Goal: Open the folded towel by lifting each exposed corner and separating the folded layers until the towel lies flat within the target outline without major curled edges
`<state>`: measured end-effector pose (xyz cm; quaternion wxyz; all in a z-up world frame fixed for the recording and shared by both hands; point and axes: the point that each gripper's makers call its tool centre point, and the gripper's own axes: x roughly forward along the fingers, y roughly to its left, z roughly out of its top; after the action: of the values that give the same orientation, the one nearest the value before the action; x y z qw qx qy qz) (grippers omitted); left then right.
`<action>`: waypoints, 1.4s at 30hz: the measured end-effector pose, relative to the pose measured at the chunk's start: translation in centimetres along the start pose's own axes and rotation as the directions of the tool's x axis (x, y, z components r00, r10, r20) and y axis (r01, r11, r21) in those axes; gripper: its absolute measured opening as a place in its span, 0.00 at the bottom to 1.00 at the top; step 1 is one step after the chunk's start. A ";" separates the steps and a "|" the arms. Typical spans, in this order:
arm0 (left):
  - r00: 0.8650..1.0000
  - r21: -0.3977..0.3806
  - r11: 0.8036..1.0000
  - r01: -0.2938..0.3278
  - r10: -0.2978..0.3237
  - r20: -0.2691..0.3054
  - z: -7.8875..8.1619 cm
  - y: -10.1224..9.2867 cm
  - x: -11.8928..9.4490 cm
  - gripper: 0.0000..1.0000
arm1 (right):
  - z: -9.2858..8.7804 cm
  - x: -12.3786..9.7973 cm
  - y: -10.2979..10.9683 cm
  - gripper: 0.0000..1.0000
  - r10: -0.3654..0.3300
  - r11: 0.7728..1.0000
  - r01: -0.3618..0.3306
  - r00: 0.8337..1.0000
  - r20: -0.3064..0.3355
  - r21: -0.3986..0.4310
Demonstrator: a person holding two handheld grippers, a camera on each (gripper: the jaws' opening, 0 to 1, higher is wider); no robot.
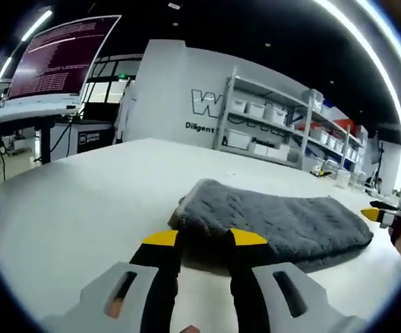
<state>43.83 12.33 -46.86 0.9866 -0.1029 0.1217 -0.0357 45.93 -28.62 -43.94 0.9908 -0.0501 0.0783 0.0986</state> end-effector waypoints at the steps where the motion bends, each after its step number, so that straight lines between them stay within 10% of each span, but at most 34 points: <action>1: 1.000 -0.001 1.000 0.006 -0.006 -0.015 -0.3 -0.1 0.2 0.25 | 0.0 0.0 0.0 0.99 0.000 1.000 0.000 1.000 -0.001 0.000; 19: 0.996 0.153 0.988 0.038 -0.025 -0.087 -1.4 -0.8 0.9 0.04 | -0.5 -0.8 0.5 0.99 0.003 1.000 -0.003 1.000 -0.002 0.002; 42: 0.990 0.305 0.950 -0.067 0.101 -0.099 -1.2 1.0 -1.0 0.02 | -0.3 -0.2 0.2 0.99 0.001 1.000 -0.001 1.000 -0.004 -0.003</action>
<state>42.63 13.13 -47.97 0.9828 0.0559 0.1749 -0.0176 45.65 -28.51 -44.19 0.9905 -0.0517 0.0803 0.0991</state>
